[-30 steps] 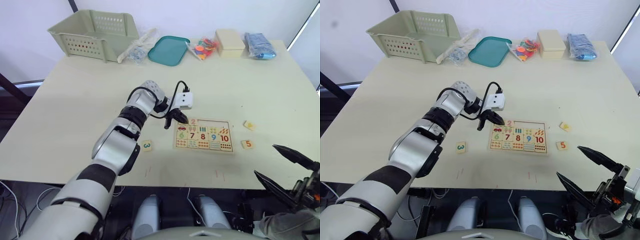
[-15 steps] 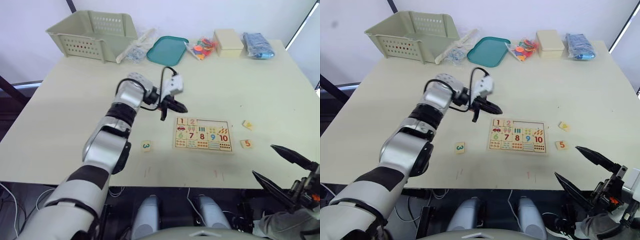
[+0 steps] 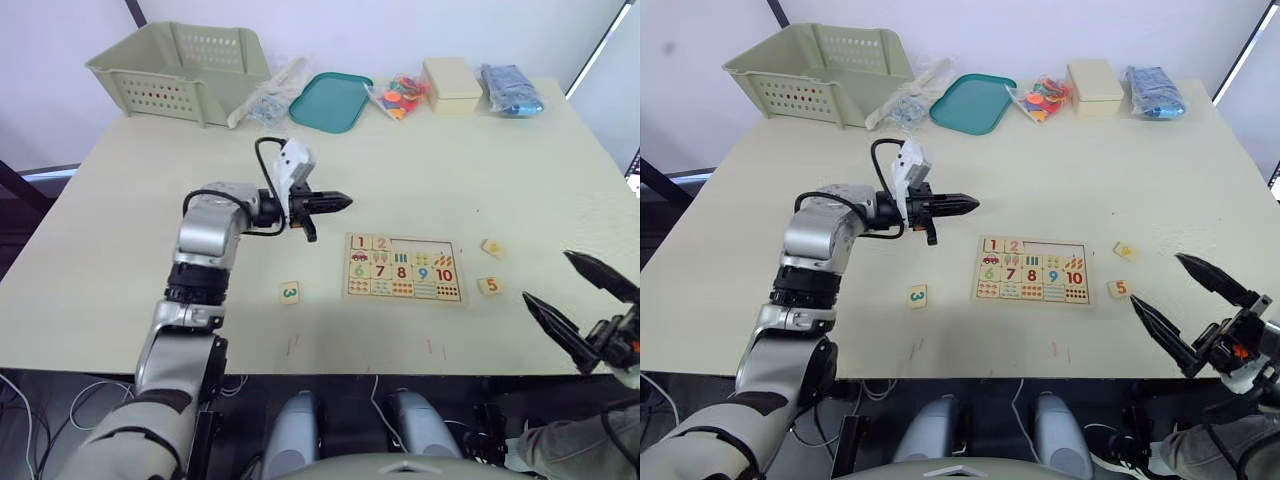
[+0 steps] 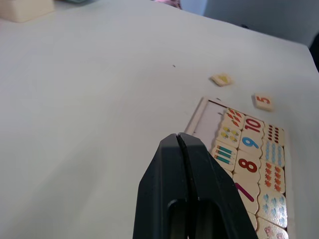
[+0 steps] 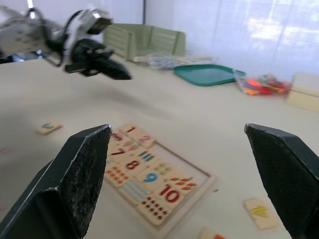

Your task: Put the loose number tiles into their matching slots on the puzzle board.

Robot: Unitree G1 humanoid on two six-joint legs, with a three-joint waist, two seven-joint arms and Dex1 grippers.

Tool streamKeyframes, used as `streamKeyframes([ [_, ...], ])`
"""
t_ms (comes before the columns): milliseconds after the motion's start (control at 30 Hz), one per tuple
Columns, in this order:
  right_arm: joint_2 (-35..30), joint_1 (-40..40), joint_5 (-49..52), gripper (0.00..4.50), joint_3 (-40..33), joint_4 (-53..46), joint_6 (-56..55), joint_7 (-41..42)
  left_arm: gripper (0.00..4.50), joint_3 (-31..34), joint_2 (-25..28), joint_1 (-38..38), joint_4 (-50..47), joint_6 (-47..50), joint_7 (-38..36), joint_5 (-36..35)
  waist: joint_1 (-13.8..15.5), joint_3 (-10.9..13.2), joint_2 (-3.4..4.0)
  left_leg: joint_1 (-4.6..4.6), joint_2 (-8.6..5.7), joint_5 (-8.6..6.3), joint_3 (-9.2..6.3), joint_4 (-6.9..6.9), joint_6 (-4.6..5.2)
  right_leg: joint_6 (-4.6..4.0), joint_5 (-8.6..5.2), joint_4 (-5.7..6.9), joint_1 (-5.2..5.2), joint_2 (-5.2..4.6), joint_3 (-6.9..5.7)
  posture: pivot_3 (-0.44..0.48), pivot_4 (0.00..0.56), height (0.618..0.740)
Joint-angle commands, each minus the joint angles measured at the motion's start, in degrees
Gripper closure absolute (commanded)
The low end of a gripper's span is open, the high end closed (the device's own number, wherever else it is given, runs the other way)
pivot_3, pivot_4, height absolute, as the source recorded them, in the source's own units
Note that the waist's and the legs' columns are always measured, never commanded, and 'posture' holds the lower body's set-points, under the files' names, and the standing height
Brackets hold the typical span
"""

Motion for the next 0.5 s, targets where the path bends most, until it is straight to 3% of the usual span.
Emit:
streamKeyframes([
  [33, -2.0, -8.5, -0.8, 0.0, -2.0, 6.2, -0.9, -3.3, 4.47, 7.0, -2.5, 4.2, -10.4, 4.6, 10.0, -5.6, -0.7, 0.0, 0.02, 0.0, 0.0, 0.0, 0.01, 0.0, 0.0, 0.01, 0.0, -0.01, 0.01, -0.01, 0.02, 0.0, 0.15, 0.74],
  [200, -6.8, -16.5, -0.4, 0.0, 0.3, 14.2, 3.1, -0.1, 4.47, 12.0, -7.1, 11.8, -18.6, 0.6, 21.4, -8.2, -1.0, 0.0, 0.06, 0.14, -0.01, 0.0, 0.1, -0.07, 0.0, 0.0, 0.01, 0.01, 0.0, -0.01, 0.23, 0.0, 0.15, 0.74],
  [367, -11.9, -20.0, 1.3, 0.0, 0.7, 22.0, 4.9, 10.6, 4.47, 13.5, -5.5, 17.9, -24.0, 2.9, 21.5, -13.5, -1.0, 0.0, 0.07, 0.2, -0.03, -0.01, 0.22, -0.09, 0.0, 0.02, 0.03, 0.0, 0.02, -0.02, 0.32, 0.0, 0.15, 0.74],
  [500, -15.9, -21.8, -0.6, 0.0, 1.6, 29.4, 4.5, 18.3, 4.47, 15.6, -1.2, 25.0, -27.5, 2.0, 18.7, -17.5, -1.4, 0.0, 0.06, 0.45, -0.01, -0.02, 0.37, -0.22, 0.02, 0.02, 0.03, -0.01, 0.15, 0.0, 0.46, 0.0, 0.15, 0.74],
])
